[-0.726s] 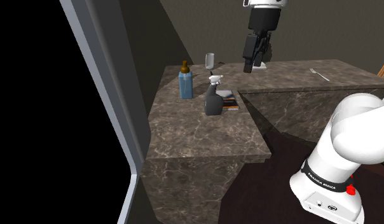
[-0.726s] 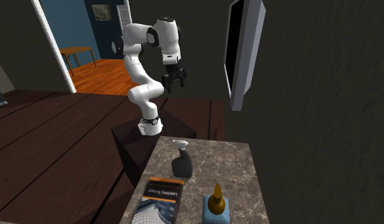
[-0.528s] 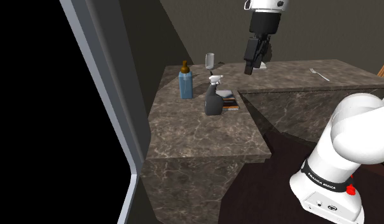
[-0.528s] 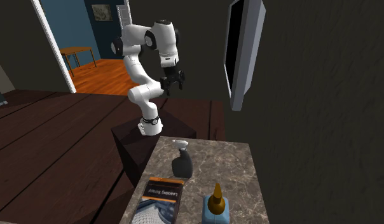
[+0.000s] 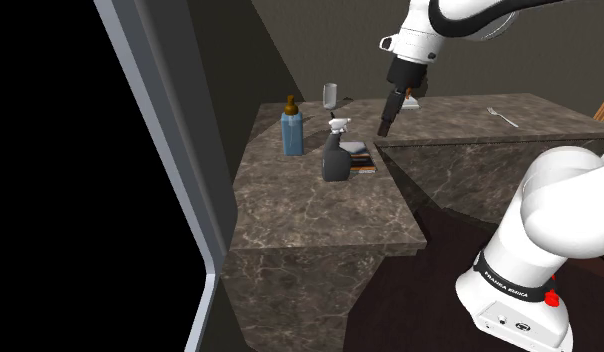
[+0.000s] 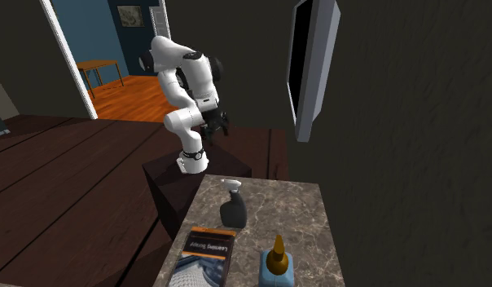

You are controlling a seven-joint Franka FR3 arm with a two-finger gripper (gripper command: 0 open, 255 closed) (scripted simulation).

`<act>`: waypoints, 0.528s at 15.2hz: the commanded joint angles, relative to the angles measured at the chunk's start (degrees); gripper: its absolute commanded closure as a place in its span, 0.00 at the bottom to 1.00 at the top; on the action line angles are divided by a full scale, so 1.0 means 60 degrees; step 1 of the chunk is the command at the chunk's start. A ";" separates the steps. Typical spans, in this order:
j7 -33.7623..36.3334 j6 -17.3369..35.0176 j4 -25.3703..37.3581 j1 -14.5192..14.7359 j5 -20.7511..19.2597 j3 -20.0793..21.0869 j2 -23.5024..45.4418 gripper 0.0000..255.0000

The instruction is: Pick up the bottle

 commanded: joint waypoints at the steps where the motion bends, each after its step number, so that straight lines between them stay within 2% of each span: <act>1: -0.0871 0.0895 -0.0171 0.0112 -0.0049 -0.0517 0.0423 0.00; 5: -0.2665 0.2617 -0.0378 0.0542 0.0110 -0.1661 0.1452 0.00; 8: -0.4205 0.3800 -0.0251 0.1154 0.0574 -0.2657 0.2446 0.00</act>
